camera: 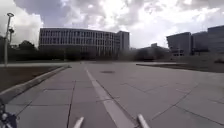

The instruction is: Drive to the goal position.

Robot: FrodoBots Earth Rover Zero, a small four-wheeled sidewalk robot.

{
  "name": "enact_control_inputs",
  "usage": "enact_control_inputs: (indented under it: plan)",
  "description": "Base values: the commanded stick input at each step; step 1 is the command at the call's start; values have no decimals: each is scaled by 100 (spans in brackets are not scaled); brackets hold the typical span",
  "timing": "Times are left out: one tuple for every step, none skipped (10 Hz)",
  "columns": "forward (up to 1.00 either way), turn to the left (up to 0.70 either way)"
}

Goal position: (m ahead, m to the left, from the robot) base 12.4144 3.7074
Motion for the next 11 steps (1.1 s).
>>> enact_control_inputs:
  plan:
    - [0,70]
    - [0,70]
    - [0,70]
    - [0,70]
    - [0,70]
    - [0,70]
    - [0,70]
    - [0,70]
    - [0,70]
    - [0,70]
    - [0,30]
